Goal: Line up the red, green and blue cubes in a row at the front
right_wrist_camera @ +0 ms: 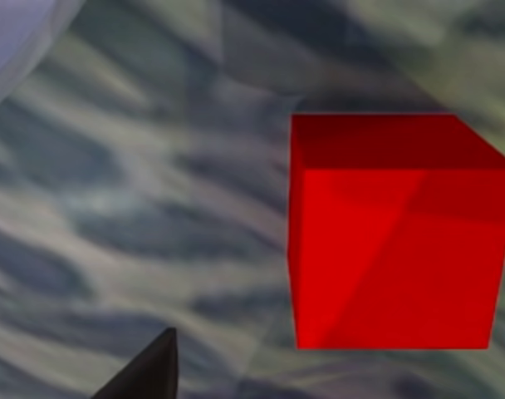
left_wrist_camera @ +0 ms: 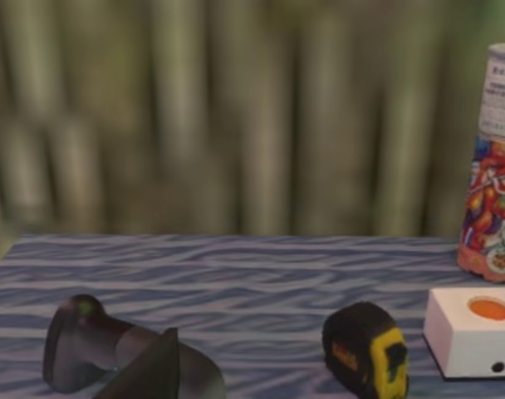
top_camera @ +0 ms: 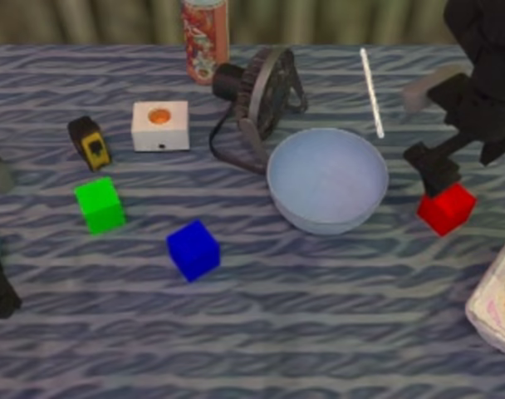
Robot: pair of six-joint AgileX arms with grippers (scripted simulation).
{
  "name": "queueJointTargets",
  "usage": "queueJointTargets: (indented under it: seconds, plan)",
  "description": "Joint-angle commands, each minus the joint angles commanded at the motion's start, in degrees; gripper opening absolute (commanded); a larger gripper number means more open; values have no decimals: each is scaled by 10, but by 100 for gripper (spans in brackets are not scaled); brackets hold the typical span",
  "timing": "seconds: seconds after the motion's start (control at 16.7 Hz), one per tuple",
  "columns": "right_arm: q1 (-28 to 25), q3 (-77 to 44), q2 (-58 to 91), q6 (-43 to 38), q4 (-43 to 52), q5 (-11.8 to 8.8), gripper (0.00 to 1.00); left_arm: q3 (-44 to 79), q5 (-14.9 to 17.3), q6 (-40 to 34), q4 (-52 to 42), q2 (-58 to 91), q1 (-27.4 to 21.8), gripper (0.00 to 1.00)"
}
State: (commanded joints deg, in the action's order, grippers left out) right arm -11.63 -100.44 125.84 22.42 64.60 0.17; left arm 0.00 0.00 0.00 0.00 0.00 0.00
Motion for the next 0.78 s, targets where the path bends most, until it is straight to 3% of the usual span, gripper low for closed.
queueJointTargets:
  seconds: [0.24,0.78]
  plan:
    - [2,8,3,0,-11,0,100,0,0,0,0,0,0,100]
    - [-1,96,71,-2,-167,1,100,0,0,0,0,0,0,100]
